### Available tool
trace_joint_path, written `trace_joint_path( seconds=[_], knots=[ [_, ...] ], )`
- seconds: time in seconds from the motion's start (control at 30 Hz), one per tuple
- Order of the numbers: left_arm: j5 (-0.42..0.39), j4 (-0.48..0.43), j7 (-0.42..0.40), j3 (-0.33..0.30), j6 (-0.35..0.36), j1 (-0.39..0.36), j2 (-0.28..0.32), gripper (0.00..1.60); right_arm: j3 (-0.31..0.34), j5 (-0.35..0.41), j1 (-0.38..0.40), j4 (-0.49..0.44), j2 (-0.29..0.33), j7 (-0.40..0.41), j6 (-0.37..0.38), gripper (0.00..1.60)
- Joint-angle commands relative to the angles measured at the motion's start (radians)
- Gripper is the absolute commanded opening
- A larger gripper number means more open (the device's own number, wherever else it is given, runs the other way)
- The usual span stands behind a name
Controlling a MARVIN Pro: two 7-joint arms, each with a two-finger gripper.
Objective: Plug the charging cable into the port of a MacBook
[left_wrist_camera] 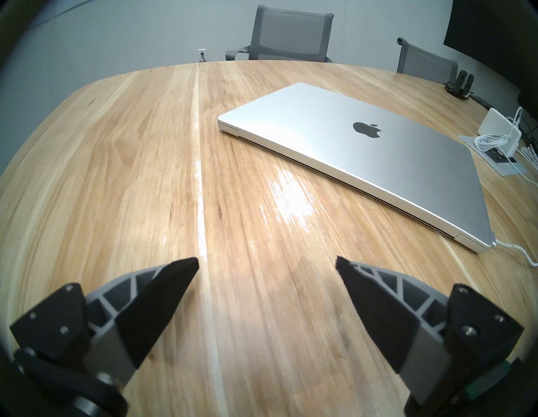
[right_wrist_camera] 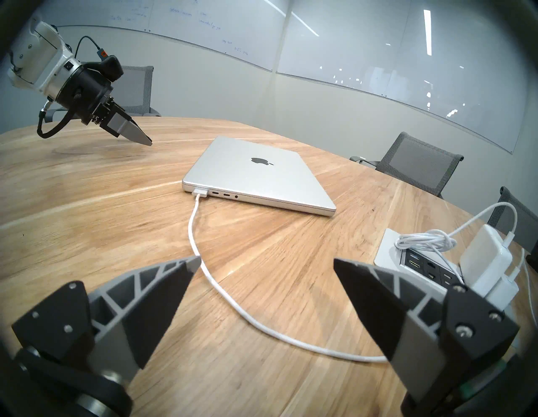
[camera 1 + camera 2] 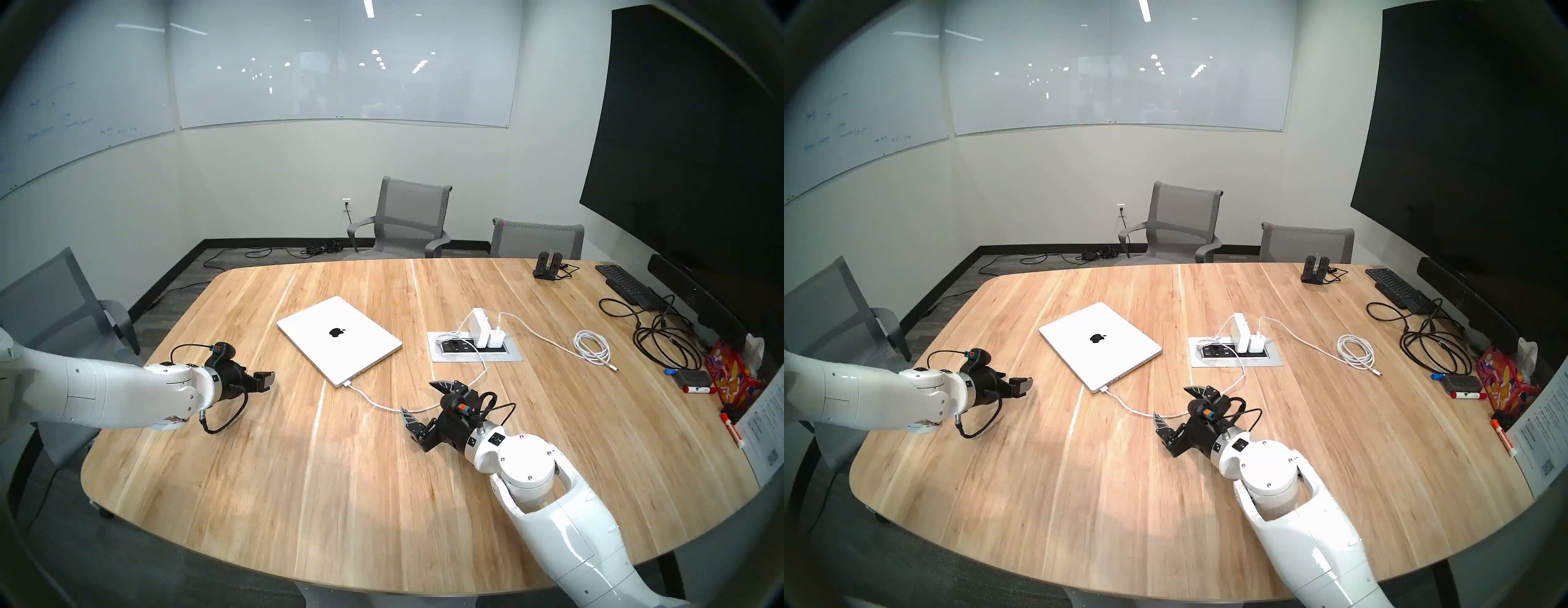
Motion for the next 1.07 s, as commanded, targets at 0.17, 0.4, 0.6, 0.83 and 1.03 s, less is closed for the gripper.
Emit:
trace_joint_path(
  seconds=[0.17, 0.4, 0.6, 0.83, 1.03],
  knots=[
    [0.001, 0.000, 0.000, -0.010, -0.003, -0.014, -0.001, 1.60, -0.002, 0.001, 0.008, -0.025, -0.003, 0.002, -0.008, 1.60],
    [0.001, 0.000, 0.000, -0.010, -0.003, -0.014, -0.001, 1.60, -0.002, 0.001, 0.008, -0.025, -0.003, 0.002, -0.008, 1.60],
    [0.001, 0.000, 0.000, -0.010, -0.003, -0.014, -0.001, 1.60, -0.002, 0.001, 0.008, -0.025, -0.003, 0.002, -0.008, 1.60],
    [0.001, 0.000, 0.000, -0.010, -0.003, -0.014, -0.001, 1.60, -0.002, 0.001, 0.008, -0.025, -0.003, 0.002, -0.008, 1.60],
    [0.001, 0.000, 0.000, -0.010, -0.003, -0.014, -0.001, 1.60, -0.002, 0.001, 0.008, -0.025, -0.003, 0.002, -0.008, 1.60]
  ],
)
